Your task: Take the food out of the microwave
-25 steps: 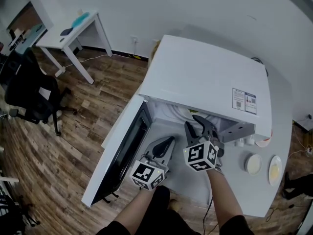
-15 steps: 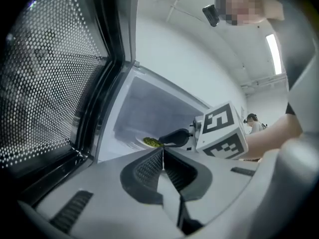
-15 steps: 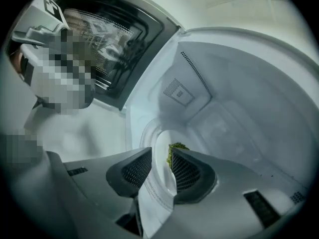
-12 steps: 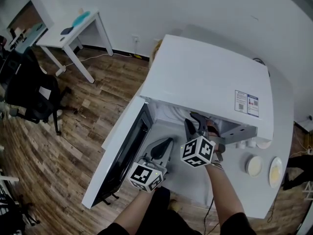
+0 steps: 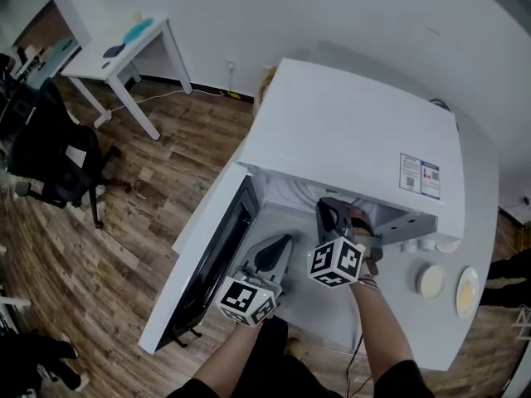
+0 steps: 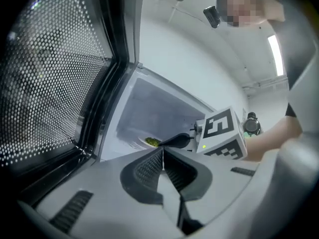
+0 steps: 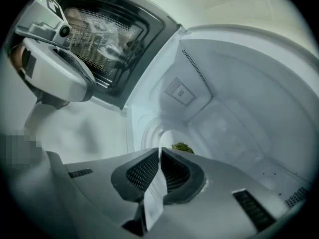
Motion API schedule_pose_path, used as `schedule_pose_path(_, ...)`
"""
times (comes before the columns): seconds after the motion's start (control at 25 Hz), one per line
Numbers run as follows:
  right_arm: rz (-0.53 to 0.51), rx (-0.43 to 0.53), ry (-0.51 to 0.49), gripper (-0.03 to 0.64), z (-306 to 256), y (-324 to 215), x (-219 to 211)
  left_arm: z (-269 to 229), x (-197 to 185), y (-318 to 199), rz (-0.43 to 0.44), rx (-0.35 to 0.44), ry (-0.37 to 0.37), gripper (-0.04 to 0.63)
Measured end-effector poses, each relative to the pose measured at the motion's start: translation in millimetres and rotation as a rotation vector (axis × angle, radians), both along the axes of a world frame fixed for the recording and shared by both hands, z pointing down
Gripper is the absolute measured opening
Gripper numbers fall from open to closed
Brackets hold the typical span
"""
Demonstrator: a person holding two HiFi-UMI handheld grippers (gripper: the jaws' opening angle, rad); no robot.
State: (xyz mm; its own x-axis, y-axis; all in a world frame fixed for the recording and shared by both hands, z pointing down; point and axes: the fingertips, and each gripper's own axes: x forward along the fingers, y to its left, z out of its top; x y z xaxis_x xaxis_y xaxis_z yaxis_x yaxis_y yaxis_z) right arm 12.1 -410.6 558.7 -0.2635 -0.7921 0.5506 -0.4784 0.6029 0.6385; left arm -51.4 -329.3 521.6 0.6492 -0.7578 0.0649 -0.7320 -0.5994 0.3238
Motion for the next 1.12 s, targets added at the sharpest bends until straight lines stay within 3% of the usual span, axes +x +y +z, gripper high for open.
schedule_pose_path(0.52, -0.078, 0.052, 0.011, 0.041, -6, 56, -14, 11, -1, -4, -0.023, -0.058, 0.012, 0.011)
schedule_pose_path(0.84, -0.072, 0.086, -0.024, 0.043, -3, 69, -15, 14, 5, -5, -0.015, -0.094, 0.015, 0.011)
schedule_pose_path(1.0, -0.036, 0.093, -0.115, 0.043, -13, 77, -11, 14, 7, -5, -0.013, -0.096, 0.017, 0.011)
schedule_pose_path(1.12, 0.059, 0.060, -0.274, 0.044, -23, 86, 1, 15, 8, -5, -0.010, -0.099, 0.013, 0.011)
